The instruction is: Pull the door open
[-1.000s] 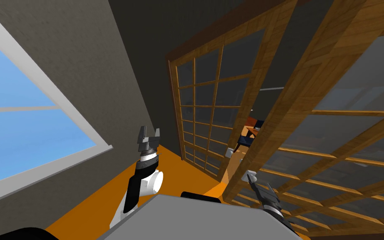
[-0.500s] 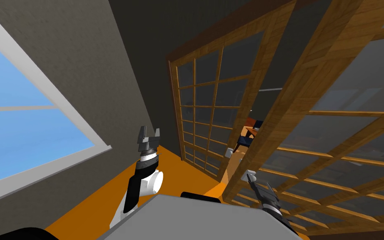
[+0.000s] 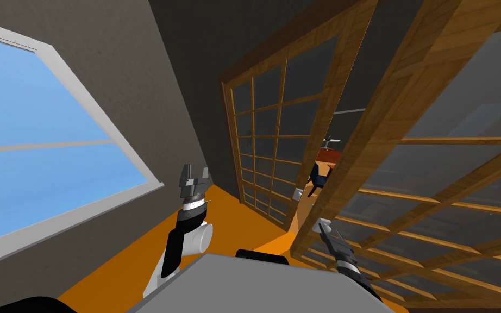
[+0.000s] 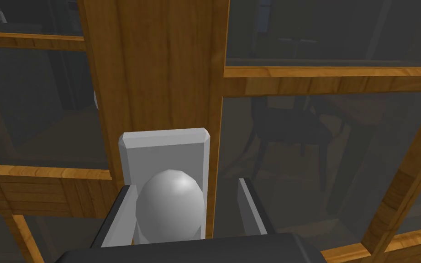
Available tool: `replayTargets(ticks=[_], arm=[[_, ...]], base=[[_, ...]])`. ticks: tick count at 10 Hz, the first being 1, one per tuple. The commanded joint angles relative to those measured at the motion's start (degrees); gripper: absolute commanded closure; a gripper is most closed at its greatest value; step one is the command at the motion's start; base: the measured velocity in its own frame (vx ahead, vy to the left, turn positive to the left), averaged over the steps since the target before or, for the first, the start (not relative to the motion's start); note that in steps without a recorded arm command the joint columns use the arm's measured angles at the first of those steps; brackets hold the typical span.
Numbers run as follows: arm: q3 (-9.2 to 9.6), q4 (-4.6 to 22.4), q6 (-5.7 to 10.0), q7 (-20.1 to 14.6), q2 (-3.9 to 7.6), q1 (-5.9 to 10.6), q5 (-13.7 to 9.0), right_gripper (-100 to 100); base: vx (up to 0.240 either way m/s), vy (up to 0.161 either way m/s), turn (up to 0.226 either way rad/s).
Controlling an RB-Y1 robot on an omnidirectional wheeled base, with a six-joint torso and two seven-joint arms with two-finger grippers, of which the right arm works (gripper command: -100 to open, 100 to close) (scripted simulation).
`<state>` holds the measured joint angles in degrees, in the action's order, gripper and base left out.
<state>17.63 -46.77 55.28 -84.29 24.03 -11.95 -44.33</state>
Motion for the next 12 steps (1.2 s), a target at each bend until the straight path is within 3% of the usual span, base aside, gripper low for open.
replayTargets(ticks=[1,6,7,8,12], arm=[[1.29,-0.24,0.44,-1.33,1.48,-1.44,0.64,100],[6.97,-2.56,3.9,-5.95,4.78,-2.32,4.02,100],[7.68,-2.86,4.33,-6.53,5.2,-2.44,4.45,100],[7.21,-2.75,4.07,-5.97,4.69,-2.01,4.22,100],[10.11,-2.19,7.48,-8.72,6.7,-3.58,5.69,100]], base=[[-0.23,-0.07,0.164],[-0.21,-0.064,0.17],[-0.272,-0.049,0.178],[-0.113,-0.014,0.045],[-0.208,-0.052,0.158]])
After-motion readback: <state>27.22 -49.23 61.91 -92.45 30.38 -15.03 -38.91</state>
